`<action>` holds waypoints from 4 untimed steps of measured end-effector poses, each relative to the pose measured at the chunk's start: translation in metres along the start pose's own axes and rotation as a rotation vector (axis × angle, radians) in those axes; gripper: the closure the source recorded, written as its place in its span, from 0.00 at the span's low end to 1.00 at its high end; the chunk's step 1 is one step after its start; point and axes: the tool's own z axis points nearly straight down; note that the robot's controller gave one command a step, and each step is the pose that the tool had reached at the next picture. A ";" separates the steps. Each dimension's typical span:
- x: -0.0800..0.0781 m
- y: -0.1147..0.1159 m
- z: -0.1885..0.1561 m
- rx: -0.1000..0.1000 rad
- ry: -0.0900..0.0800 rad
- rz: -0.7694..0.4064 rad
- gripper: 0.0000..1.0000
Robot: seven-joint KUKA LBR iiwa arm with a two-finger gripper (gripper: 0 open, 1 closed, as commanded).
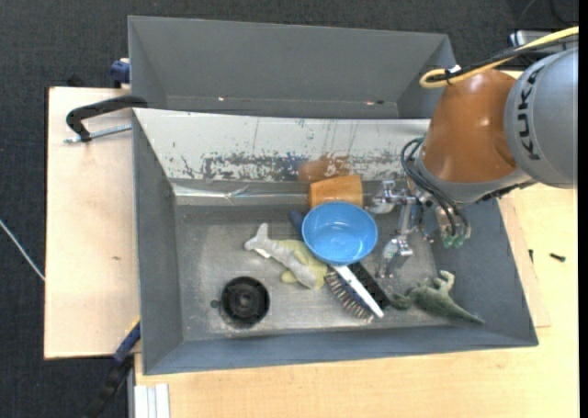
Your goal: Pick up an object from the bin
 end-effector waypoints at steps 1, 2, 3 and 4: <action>0.022 0.043 0.039 0.007 -0.014 -0.032 0.00; 0.021 0.043 0.037 0.006 -0.014 -0.032 1.00; 0.025 0.041 -0.099 0.008 -0.020 -0.112 1.00; 0.026 0.041 -0.094 0.006 -0.011 -0.112 0.00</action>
Offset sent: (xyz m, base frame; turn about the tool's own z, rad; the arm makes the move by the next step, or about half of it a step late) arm -0.0270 0.0411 -0.0410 -0.0314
